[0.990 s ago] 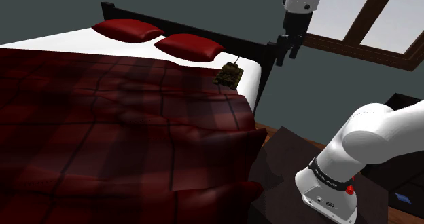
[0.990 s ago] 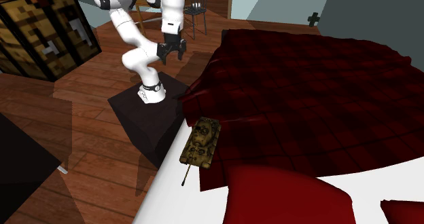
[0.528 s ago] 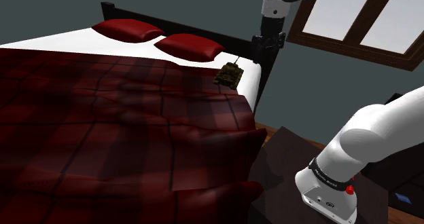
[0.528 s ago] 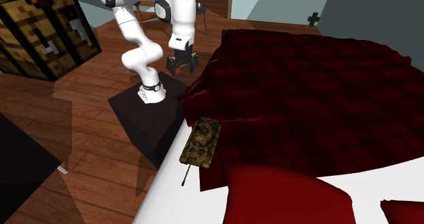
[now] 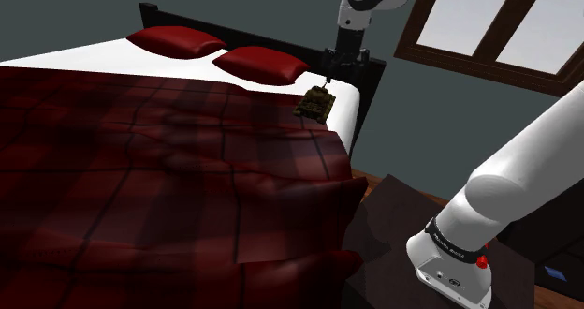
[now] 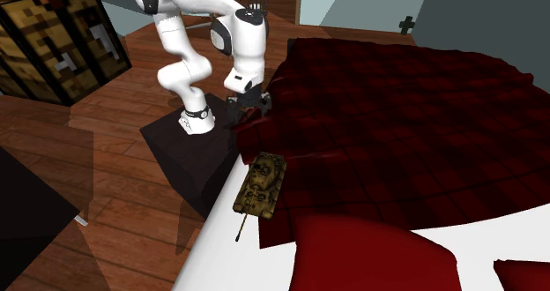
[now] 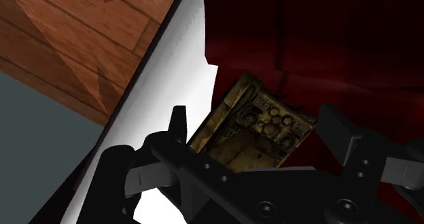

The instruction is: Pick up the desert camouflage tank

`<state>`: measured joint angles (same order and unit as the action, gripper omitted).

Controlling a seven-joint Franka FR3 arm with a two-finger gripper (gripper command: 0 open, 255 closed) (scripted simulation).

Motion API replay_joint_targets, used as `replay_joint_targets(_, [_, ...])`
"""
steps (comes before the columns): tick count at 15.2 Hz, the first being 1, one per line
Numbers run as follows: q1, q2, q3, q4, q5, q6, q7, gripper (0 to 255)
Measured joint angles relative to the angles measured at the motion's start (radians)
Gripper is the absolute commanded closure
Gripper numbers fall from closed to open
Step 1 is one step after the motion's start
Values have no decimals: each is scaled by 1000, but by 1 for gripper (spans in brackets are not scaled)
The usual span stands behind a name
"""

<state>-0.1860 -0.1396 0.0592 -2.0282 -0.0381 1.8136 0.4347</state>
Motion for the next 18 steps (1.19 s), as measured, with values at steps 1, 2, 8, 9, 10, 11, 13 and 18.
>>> replay_joint_targets(1, [-6, 33, -4, 23, 4, 12, 21, 0])
replay_joint_targets(2, [-13, 65, -10, 50, 7, 21, 39, 0])
replay_joint_targets(8, [-50, 264, -46, 223, 36, 66, 146, 0])
replay_joint_targets(9, [-56, 297, -52, 258, 42, 67, 164, 0])
replay_joint_targets(10, [-62, 337, -59, 300, 49, 69, 181, 0])
replay_joint_targets(11, [-67, 374, -65, 338, 56, 71, 199, 0])
replay_joint_targets(13, [-80, 435, -78, 397, 71, 80, 231, 0])
replay_joint_targets(18, [-125, 590, -111, 578, 115, 70, 297, 0])
